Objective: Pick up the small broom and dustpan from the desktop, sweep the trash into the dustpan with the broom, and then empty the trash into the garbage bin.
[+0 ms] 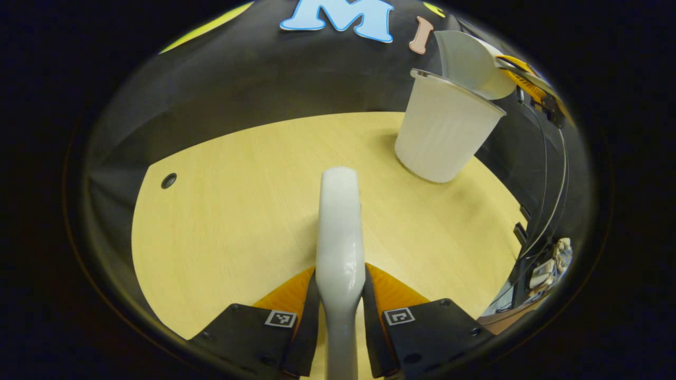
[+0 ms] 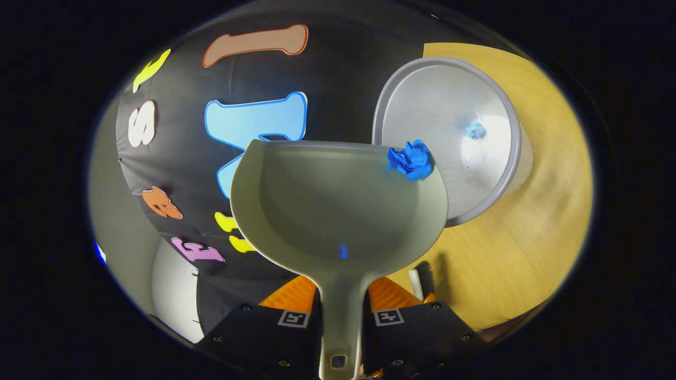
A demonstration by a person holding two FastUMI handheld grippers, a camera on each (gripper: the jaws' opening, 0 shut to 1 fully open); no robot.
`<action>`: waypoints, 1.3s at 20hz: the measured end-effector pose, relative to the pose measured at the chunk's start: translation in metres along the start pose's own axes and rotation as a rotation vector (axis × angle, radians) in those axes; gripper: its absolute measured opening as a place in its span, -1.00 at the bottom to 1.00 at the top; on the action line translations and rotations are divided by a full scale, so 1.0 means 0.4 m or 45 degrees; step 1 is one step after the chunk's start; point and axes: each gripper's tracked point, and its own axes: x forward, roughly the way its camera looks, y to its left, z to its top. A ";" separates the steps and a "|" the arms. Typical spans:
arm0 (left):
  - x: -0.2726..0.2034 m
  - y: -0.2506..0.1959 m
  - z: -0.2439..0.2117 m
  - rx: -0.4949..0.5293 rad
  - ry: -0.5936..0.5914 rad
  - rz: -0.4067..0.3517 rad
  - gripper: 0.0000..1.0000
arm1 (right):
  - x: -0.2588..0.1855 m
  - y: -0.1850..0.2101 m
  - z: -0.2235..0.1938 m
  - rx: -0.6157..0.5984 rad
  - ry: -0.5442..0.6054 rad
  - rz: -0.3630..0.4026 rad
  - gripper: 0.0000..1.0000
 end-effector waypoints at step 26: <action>-0.152 0.148 -0.192 -0.247 -0.031 0.222 -0.03 | 0.184 -0.102 -0.276 -0.868 0.287 -0.372 -0.41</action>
